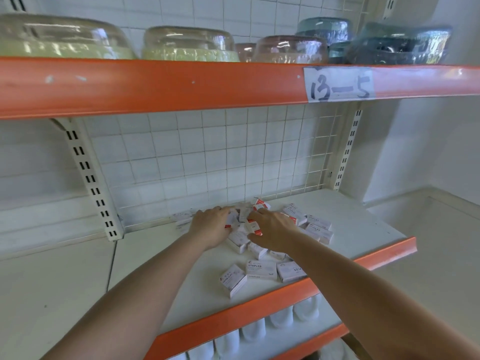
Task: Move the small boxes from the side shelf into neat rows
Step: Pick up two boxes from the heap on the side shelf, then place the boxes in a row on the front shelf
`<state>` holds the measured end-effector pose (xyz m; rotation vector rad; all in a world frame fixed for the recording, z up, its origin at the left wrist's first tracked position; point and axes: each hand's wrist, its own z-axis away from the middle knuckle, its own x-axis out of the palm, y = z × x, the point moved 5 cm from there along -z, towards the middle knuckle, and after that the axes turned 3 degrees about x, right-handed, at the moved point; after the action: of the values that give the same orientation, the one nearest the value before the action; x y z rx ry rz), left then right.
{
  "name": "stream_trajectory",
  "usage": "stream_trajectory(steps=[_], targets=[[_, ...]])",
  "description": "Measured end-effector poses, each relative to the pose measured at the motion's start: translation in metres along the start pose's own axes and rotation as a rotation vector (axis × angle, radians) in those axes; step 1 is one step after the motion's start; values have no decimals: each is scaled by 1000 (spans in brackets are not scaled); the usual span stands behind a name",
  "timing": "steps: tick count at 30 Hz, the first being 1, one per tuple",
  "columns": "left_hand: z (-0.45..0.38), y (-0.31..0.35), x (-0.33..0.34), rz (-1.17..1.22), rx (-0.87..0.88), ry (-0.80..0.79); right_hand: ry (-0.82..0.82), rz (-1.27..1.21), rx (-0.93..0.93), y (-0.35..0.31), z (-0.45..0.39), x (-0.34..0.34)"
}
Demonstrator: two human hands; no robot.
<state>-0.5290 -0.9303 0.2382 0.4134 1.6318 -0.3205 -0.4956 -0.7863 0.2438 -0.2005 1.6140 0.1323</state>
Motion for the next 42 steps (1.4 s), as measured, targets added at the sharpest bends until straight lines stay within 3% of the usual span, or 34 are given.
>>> stream_trajectory(steps=[15, 28, 42], targets=[[94, -54, 3, 17, -337, 7, -7, 87, -216, -82, -1, 8], [186, -88, 0, 53, -509, 43, -7, 77, -359, -153, 12, 14], [292, -173, -23, 64, -511, 155, 45, 34, -330, -278, 35, 8]])
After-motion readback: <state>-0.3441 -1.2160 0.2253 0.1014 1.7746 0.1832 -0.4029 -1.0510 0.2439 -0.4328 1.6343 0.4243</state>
